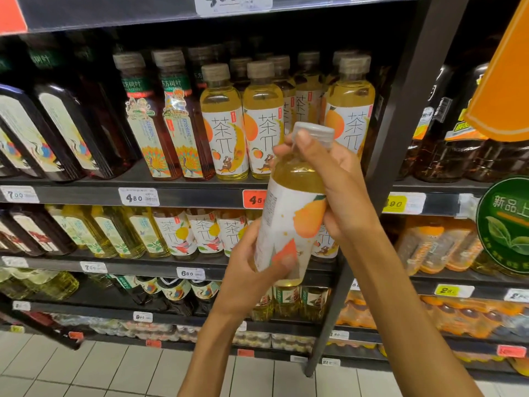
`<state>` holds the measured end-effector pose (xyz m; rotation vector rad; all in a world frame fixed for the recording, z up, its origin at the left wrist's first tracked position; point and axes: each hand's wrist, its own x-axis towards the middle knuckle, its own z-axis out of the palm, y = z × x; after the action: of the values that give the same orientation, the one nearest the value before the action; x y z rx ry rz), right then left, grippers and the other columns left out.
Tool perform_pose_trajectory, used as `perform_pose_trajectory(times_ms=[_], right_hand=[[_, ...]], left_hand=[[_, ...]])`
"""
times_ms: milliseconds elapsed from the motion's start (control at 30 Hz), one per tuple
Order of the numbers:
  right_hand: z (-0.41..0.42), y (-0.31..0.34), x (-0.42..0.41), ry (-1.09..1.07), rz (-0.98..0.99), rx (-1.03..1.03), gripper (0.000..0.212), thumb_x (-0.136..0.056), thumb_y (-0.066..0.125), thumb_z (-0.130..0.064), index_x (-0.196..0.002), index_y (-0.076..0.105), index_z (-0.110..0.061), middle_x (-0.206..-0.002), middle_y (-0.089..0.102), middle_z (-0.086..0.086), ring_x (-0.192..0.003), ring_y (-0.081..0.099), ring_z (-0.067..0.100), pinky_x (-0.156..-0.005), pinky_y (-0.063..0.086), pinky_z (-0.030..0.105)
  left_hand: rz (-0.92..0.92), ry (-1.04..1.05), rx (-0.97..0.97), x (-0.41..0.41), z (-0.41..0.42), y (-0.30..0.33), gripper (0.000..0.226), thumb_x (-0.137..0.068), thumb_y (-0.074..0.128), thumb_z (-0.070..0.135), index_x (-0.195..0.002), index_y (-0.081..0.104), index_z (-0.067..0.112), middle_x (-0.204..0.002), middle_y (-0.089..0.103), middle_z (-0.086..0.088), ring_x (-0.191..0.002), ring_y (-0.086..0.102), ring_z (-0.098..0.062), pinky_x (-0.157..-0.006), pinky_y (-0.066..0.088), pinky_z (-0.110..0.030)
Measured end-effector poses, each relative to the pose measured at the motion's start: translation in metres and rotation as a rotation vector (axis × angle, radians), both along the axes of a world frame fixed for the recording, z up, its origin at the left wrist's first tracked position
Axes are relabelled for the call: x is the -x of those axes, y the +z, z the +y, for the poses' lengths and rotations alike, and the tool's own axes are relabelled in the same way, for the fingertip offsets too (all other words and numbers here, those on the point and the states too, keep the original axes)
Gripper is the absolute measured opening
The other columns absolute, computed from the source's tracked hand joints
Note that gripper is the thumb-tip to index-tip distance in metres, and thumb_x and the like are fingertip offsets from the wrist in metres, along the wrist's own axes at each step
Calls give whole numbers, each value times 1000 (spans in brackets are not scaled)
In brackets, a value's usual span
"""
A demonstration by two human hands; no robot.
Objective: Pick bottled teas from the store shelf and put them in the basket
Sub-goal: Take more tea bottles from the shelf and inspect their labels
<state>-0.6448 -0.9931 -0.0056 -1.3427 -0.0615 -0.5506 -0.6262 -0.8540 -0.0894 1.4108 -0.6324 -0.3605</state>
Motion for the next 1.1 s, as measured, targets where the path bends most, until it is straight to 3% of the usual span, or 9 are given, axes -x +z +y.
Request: perform_pose_trajectory(times_ms=[133,200,367,500,567,733,833,933,1100], right_hand=[[-1,2,-1,39,11,-23,24,-85,60,-37,-98,69,-18,-97,74,2,-96,69,17,-86,54,29],[-6,3,-1,167,-5,-37,26,-89,54,-36,-102,69,-20,-104,73,4,-103,67,19,-92,52,32],[-5,3,-7,316,-8,-137,37,-94,45,-31,-119,61,-9,-108,70,8,-107,64,25,-98,49,38],[-1,-1,-9,299,-20,-149,30,-93,47,-32,-93,74,-20,-94,73,2,-93,68,19,-87,53,32],[-1,-2,-7,223,-16,-132,27,-91,51,-32,-86,75,-20,-91,73,0,-90,68,16,-83,53,29],[3,-4,-2,120,82,-139,24,-91,59,-34,-102,68,-15,-91,75,0,-89,71,14,-71,55,22],[0,-1,-1,163,111,-165,24,-90,58,-39,-102,69,-21,-98,75,0,-97,70,15,-79,56,25],[-3,2,0,294,105,-279,34,-88,57,-38,-109,66,-13,-102,72,9,-104,67,25,-93,53,37],[-3,2,1,338,93,-268,31,-88,55,-35,-101,65,-9,-91,72,8,-90,68,24,-87,54,37]], left_hand=[[28,101,71,-1,-1,3,70,-58,70,74,-112,63,31,-103,72,3,-96,69,-14,-72,55,-22],[112,102,113,-1,1,1,71,-54,72,75,-108,67,29,-104,73,-2,-98,69,-21,-77,56,-28],[346,-91,200,8,4,-3,70,-48,77,74,-103,75,30,-110,72,-9,-103,68,-28,-82,57,-35],[338,-69,144,14,1,2,80,-54,75,71,-119,65,24,-119,68,-9,-112,64,-27,-90,55,-35],[260,-25,95,12,3,6,52,-73,63,66,-113,68,33,-117,70,-1,-112,64,-19,-91,53,-31],[190,-46,58,14,1,10,46,-76,42,70,-106,68,47,-115,71,7,-109,65,-11,-85,55,-24],[263,-108,121,16,2,9,49,-76,40,69,-108,69,46,-118,69,6,-112,64,-12,-81,54,-21],[367,-167,175,19,3,7,53,-80,37,67,-111,70,40,-120,69,2,-111,64,-16,-81,55,-25],[385,-175,149,21,-1,0,55,-82,34,67,-117,66,39,-123,67,-2,-112,64,-20,-87,55,-31]])
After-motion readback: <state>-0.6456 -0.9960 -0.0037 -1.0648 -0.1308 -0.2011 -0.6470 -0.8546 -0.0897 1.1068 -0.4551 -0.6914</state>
